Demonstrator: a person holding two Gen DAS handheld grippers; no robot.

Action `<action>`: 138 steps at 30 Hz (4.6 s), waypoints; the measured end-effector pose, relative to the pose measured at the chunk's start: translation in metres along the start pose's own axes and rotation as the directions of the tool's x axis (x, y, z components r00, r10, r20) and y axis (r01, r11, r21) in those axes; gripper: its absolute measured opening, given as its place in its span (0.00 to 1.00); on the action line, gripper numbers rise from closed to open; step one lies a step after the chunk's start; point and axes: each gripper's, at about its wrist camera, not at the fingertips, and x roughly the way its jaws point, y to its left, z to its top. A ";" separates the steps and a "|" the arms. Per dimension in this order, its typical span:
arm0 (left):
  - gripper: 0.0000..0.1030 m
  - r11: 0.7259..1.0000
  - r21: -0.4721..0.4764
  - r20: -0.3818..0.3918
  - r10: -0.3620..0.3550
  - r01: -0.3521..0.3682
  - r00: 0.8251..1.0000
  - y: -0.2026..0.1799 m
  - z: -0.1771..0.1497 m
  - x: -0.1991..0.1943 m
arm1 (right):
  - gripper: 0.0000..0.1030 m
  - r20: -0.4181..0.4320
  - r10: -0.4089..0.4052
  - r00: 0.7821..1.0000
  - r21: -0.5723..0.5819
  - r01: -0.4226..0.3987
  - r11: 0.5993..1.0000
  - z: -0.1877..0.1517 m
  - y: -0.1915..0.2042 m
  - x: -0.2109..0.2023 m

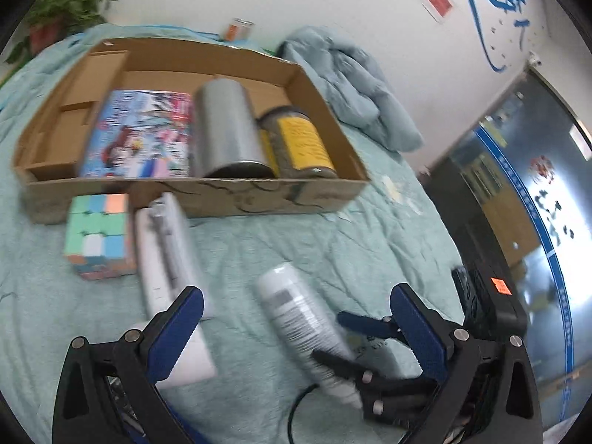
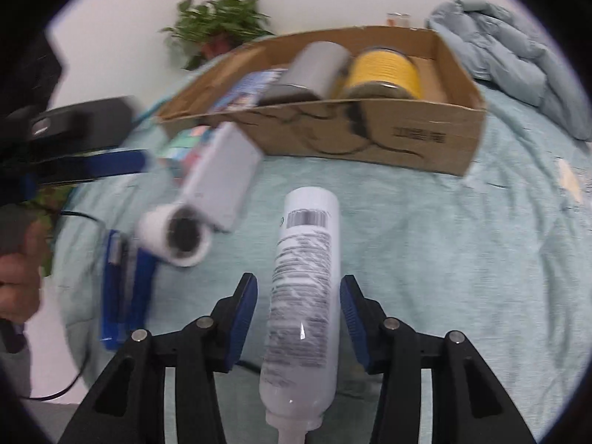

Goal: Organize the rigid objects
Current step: 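Grasp the white spray bottle between both grippers, then lift the white spray bottle with both grippers and lower it beside the jar, then open both grippers and withdraw from the spray bottle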

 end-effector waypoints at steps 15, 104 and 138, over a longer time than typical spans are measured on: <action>0.55 0.996 -0.083 -0.305 -0.015 -0.011 0.952 -0.001 -0.024 0.081 | 0.48 -0.111 0.120 0.987 0.124 -0.106 0.987 -0.023 0.008 0.016; 0.44 0.994 0.110 -0.237 0.049 -0.023 0.970 -0.080 0.235 0.201 | 0.44 -0.059 -0.208 0.976 0.131 0.214 0.968 0.176 -0.114 0.033; 0.99 0.932 -0.138 0.242 0.361 -0.336 0.900 0.075 -0.080 -0.142 | 0.96 0.319 -0.122 0.940 0.034 0.118 0.992 -0.002 0.102 -0.062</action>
